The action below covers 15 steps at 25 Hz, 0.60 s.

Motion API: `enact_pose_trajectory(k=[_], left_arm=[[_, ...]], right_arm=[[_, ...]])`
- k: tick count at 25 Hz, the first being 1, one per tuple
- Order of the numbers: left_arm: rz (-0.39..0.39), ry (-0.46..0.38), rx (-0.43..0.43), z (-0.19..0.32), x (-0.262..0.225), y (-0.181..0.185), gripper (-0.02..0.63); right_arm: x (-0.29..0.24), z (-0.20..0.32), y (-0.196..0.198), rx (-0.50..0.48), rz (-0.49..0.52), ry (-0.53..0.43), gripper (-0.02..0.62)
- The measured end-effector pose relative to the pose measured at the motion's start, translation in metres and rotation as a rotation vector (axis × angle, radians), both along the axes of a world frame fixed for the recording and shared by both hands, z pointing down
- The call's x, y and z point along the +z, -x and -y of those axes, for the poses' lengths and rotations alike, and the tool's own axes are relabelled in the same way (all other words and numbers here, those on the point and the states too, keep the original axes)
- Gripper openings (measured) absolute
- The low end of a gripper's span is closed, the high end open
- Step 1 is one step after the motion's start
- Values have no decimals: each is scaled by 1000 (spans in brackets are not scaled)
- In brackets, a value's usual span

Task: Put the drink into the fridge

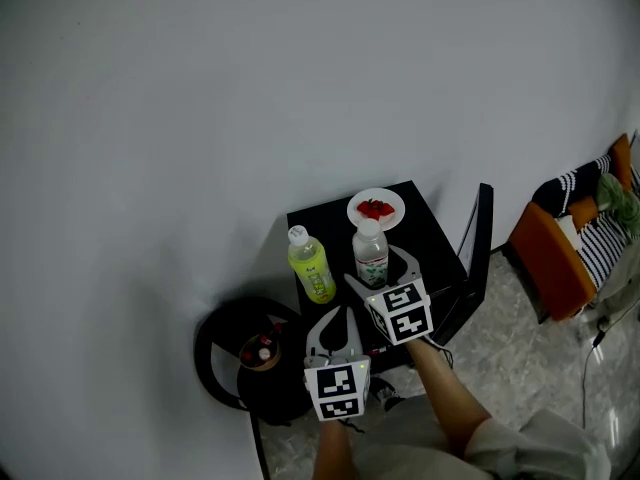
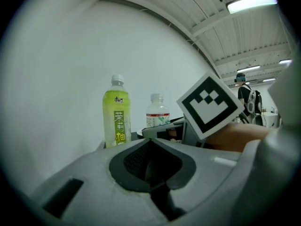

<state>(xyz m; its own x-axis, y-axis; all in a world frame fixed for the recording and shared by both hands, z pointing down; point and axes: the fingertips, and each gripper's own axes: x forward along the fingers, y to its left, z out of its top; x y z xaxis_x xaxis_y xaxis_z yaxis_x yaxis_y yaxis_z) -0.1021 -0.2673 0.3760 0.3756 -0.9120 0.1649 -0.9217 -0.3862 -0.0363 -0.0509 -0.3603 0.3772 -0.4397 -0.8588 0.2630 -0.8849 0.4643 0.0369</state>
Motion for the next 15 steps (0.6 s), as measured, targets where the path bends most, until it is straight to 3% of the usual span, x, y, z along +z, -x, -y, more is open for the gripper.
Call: enact_pose_trajectory(k=[8,15], left_arm=[[-62,-4,-96,14,-5,42,2],[-87,28,-90,-2,8,41,2]], right_arm=[[-1,29,4,46,-33,-21,337],[0,7,12,1,-13,-11,330]])
